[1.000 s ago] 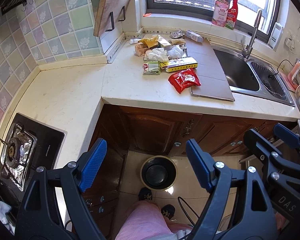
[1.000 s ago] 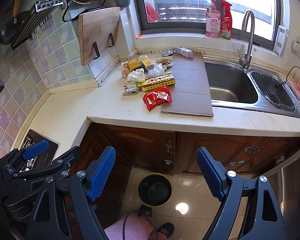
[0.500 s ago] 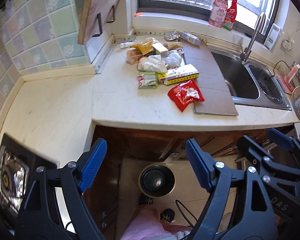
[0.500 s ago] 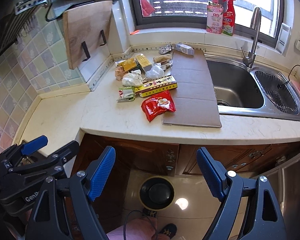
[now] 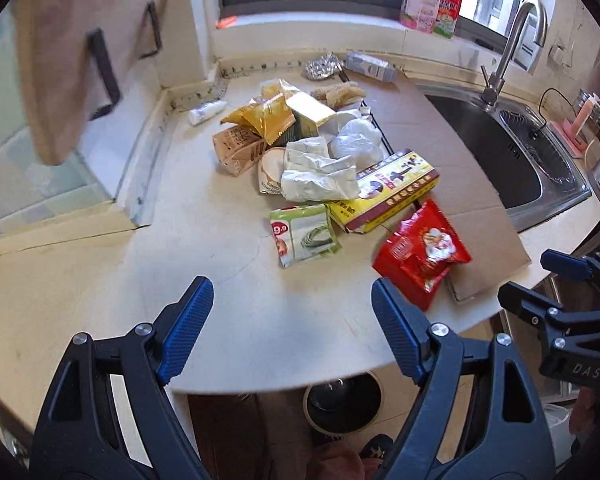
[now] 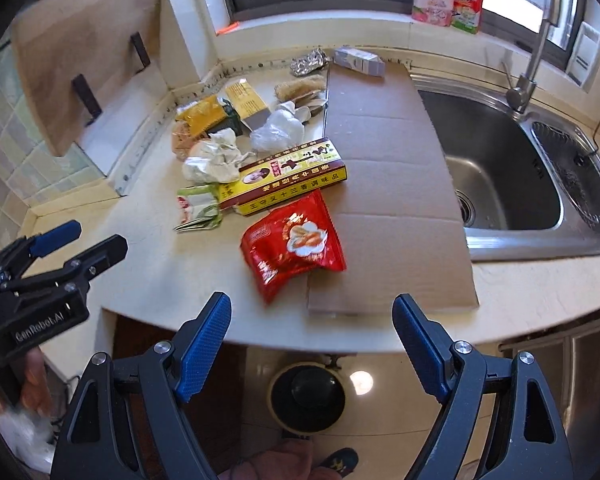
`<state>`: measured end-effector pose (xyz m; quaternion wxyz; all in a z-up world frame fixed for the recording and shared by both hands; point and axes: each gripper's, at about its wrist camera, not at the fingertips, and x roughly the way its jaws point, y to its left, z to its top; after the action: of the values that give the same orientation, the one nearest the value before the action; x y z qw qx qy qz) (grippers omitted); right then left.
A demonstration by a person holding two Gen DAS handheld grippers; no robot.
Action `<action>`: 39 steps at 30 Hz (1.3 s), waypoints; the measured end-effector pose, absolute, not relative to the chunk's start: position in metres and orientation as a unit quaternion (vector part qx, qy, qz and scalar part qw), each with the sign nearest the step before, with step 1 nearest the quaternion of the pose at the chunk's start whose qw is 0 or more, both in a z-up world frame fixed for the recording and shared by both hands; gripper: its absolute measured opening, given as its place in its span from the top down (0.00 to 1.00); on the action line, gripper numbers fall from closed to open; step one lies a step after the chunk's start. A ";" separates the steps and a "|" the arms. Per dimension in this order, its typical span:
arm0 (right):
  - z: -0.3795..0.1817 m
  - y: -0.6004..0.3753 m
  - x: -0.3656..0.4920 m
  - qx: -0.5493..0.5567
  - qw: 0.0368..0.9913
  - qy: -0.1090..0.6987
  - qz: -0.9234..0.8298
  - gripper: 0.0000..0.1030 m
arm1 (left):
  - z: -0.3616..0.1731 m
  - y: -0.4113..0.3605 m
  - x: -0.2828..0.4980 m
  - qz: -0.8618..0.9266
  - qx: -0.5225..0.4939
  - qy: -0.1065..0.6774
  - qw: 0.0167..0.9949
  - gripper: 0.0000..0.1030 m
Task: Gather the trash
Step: 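Grasp the green-and-white packet with the left tool while the right tool grasps the red snack bag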
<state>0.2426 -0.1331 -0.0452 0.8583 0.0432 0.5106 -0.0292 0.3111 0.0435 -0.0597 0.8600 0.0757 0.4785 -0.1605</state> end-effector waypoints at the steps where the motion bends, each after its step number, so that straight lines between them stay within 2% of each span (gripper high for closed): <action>1: -0.054 -0.135 0.254 0.043 0.857 0.513 -0.028 0.18 | -0.068 0.043 0.321 -0.162 0.077 0.483 0.857 0.23; 4: -0.078 -0.136 0.286 0.041 0.852 0.521 -0.026 0.21 | -0.090 0.042 0.347 -0.167 0.079 0.491 0.851 0.23; 11: -0.115 -0.130 0.335 0.032 0.848 0.528 -0.014 0.21 | -0.129 0.041 0.392 -0.188 0.077 0.506 0.838 0.23; 21: -0.142 -0.114 0.354 0.013 0.837 0.547 0.000 0.24 | -0.167 0.040 0.434 -0.255 0.063 0.517 0.814 0.23; 28: -0.144 -0.112 0.350 0.009 0.837 0.547 0.006 0.26 | -0.168 0.032 0.439 -0.319 0.054 0.494 0.807 0.25; 30: -0.144 -0.112 0.350 0.009 0.837 0.547 0.008 0.26 | -0.168 0.029 0.436 -0.331 0.061 0.486 0.807 0.36; 31: -0.144 -0.111 0.349 0.008 0.837 0.547 0.010 0.27 | -0.166 0.026 0.433 -0.333 0.066 0.484 0.806 0.46; 34: -0.145 -0.108 0.346 0.003 0.837 0.547 0.012 0.27 | -0.164 0.025 0.424 -0.342 0.071 0.485 0.802 0.66; 37: -0.144 -0.105 0.346 0.002 0.838 0.546 0.016 0.27 | -0.164 0.029 0.417 -0.341 0.063 0.493 0.798 0.79; 39: -0.144 -0.102 0.346 0.000 0.838 0.546 0.020 0.28 | -0.164 0.035 0.412 -0.333 0.057 0.498 0.799 0.82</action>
<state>0.3463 -0.1019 -0.1444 0.8376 0.0005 0.5459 0.0199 0.4116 0.0351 -0.1636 0.7987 0.0573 0.4982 -0.3327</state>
